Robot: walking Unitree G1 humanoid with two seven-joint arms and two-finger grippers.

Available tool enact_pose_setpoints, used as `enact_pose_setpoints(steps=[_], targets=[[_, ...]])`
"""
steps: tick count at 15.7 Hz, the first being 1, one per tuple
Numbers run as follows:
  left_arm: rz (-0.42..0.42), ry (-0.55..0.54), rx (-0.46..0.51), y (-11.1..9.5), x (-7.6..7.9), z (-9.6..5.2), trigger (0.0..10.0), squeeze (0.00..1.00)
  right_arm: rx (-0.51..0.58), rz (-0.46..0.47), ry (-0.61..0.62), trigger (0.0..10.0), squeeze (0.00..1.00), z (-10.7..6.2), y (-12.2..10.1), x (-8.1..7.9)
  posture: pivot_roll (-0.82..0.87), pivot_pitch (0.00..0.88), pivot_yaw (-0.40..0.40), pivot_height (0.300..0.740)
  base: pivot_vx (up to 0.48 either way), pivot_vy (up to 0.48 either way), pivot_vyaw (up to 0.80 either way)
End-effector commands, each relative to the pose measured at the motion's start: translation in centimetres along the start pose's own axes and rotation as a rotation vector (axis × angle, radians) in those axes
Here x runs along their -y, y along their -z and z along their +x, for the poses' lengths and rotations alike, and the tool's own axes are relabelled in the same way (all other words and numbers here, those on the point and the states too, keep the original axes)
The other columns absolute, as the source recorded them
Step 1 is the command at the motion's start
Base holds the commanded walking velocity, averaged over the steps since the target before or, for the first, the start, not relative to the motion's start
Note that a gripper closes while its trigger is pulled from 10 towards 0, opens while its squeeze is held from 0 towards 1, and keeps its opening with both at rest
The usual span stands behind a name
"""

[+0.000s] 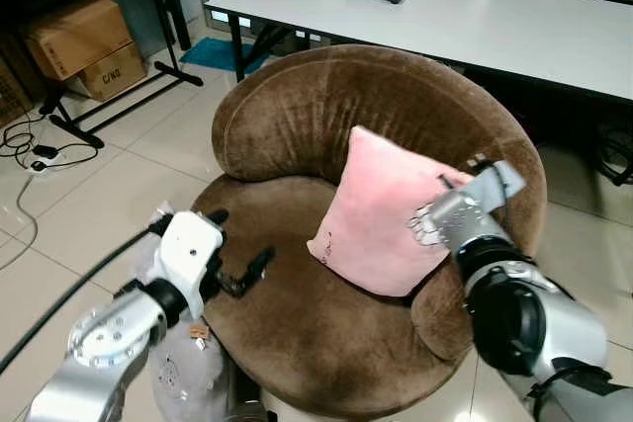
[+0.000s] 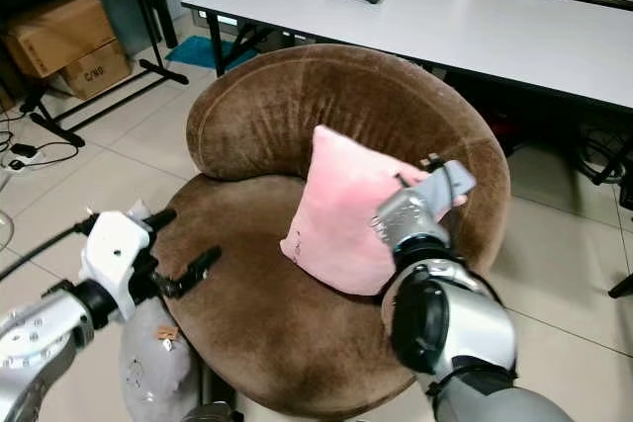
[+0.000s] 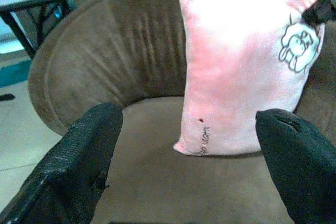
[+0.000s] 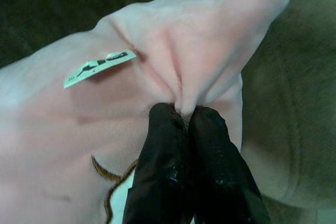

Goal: Move the pillow to the sofa from floor

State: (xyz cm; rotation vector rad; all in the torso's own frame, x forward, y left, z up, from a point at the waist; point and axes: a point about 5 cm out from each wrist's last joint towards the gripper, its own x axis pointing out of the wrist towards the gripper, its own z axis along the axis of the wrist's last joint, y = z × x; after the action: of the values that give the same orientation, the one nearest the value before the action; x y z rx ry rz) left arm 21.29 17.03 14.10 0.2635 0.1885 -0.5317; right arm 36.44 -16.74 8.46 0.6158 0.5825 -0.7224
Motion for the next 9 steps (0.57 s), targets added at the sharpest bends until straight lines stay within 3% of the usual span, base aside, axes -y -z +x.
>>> enact_pose_setpoints(steps=[1,3,6,9], targets=[[-0.002,0.001,-0.010,0.1,-0.3,-0.1,10.0,0.00,-0.010,0.015,0.023,10.0,0.00,0.2,0.1,0.5,0.17,0.000,0.025,0.740,0.000,0.000,0.00],[-0.003,0.003,-0.007,-0.1,-0.3,-0.1,10.0,0.00,-0.029,0.036,-0.022,10.0,0.00,-0.4,-0.2,-0.9,0.17,0.000,0.021,0.740,0.000,0.000,0.00],[-0.002,0.004,-0.003,-0.2,-0.1,-0.3,10.0,0.00,0.032,-0.128,-0.159,10.0,0.00,-2.6,-1.4,-4.6,0.18,0.000,0.003,0.740,0.000,0.000,0.00],[-0.006,0.000,-0.005,-0.1,0.0,-0.6,10.0,0.00,-0.008,-0.153,-0.203,10.0,0.00,-4.4,-2.0,-6.4,0.16,0.000,-0.005,0.740,0.000,0.000,0.00]])
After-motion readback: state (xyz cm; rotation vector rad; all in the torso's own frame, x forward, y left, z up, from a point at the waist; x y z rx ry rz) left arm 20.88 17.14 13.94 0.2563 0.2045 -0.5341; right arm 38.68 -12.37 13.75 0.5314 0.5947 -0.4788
